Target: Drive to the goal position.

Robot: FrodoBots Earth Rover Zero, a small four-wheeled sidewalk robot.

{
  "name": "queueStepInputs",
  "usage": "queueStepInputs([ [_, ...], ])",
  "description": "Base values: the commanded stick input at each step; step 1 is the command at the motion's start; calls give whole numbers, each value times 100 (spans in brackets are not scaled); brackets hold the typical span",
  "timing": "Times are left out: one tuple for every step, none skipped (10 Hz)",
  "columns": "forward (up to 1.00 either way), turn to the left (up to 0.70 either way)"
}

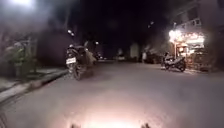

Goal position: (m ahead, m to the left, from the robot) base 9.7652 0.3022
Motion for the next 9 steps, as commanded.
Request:
queueStepInputs([
  [85, 0],
  [85, 0],
  [85, 0],
  [85, 0],
  [85, 0],
  [85, 0],
  [85, 0],
  [85, 0],
  [85, -27],
])
